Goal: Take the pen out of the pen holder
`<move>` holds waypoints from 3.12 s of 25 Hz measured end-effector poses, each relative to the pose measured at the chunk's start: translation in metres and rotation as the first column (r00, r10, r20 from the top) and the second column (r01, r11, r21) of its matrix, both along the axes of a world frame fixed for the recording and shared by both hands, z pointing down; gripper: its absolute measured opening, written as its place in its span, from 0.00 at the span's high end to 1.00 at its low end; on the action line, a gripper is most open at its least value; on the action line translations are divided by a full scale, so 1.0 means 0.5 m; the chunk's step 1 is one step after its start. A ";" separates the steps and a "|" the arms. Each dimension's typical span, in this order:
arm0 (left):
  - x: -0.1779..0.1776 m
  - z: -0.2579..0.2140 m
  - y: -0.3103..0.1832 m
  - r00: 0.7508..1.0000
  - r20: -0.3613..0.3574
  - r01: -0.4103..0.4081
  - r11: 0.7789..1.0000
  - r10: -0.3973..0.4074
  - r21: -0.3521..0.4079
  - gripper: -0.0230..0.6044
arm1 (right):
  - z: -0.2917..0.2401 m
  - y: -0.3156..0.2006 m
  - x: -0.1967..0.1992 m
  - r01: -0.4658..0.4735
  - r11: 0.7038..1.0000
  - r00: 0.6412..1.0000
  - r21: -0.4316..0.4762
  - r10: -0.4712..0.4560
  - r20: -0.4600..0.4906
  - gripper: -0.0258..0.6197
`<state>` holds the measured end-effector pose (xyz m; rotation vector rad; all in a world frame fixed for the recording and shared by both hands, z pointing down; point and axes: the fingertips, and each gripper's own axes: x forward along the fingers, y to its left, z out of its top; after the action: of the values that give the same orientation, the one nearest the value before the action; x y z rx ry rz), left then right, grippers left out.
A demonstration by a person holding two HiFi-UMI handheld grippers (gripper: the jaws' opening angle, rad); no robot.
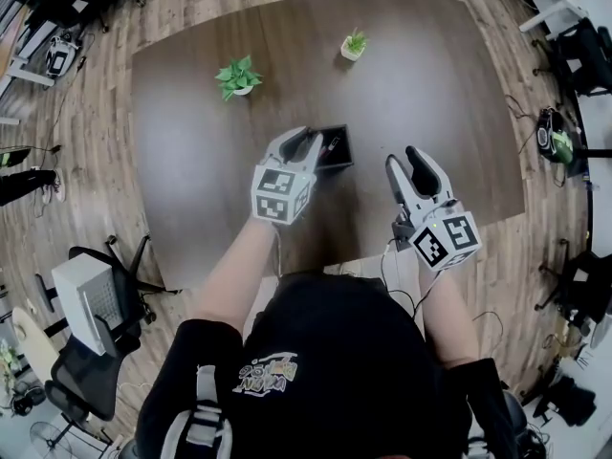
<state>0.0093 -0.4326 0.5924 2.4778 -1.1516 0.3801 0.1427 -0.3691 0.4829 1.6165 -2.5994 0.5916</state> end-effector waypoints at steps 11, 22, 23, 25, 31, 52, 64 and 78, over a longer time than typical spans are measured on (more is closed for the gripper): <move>-0.003 0.005 -0.001 1.000 0.020 0.013 1.000 -0.013 0.011 0.90 | 0.002 0.004 0.015 -0.010 1.000 1.000 -0.001 0.010 0.006 0.68; 0.002 -0.071 0.008 0.999 -0.006 0.035 0.995 -0.035 0.092 0.91 | -0.017 0.018 0.026 0.008 1.000 1.000 0.025 -0.009 0.015 0.72; 0.002 -0.082 0.011 0.999 -0.009 0.038 0.994 -0.037 0.103 0.91 | -0.020 0.021 0.027 0.012 1.000 1.000 0.029 -0.012 0.016 0.74; 0.002 -0.104 0.018 0.999 -0.013 0.045 0.991 -0.043 0.126 0.91 | -0.027 0.028 0.030 0.018 0.999 1.000 0.040 -0.019 0.018 0.78; 0.006 -0.186 0.051 0.997 -0.036 0.080 0.978 -0.075 0.195 0.91 | -0.052 0.062 0.034 0.061 0.995 0.998 0.073 -0.063 0.023 0.95; -0.020 -0.361 0.477 0.952 -0.051 0.300 0.896 -0.300 0.326 0.91 | -0.105 0.351 0.049 0.274 0.947 0.958 0.165 -0.284 0.038 0.95; -0.118 -0.332 0.671 0.922 -0.020 0.377 0.881 -0.388 0.286 0.91 | -0.063 0.475 -0.071 0.366 0.923 0.923 0.121 -0.376 0.080 0.95; -0.276 -0.355 0.820 0.957 -0.108 0.291 0.909 -0.271 0.300 0.91 | -0.107 0.644 -0.259 0.287 0.949 0.957 0.132 -0.290 -0.001 0.95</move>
<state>-0.1287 -0.0227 0.4149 2.5034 -1.6234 0.0353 0.0134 -0.0471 0.4296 1.2233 -2.8665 0.4268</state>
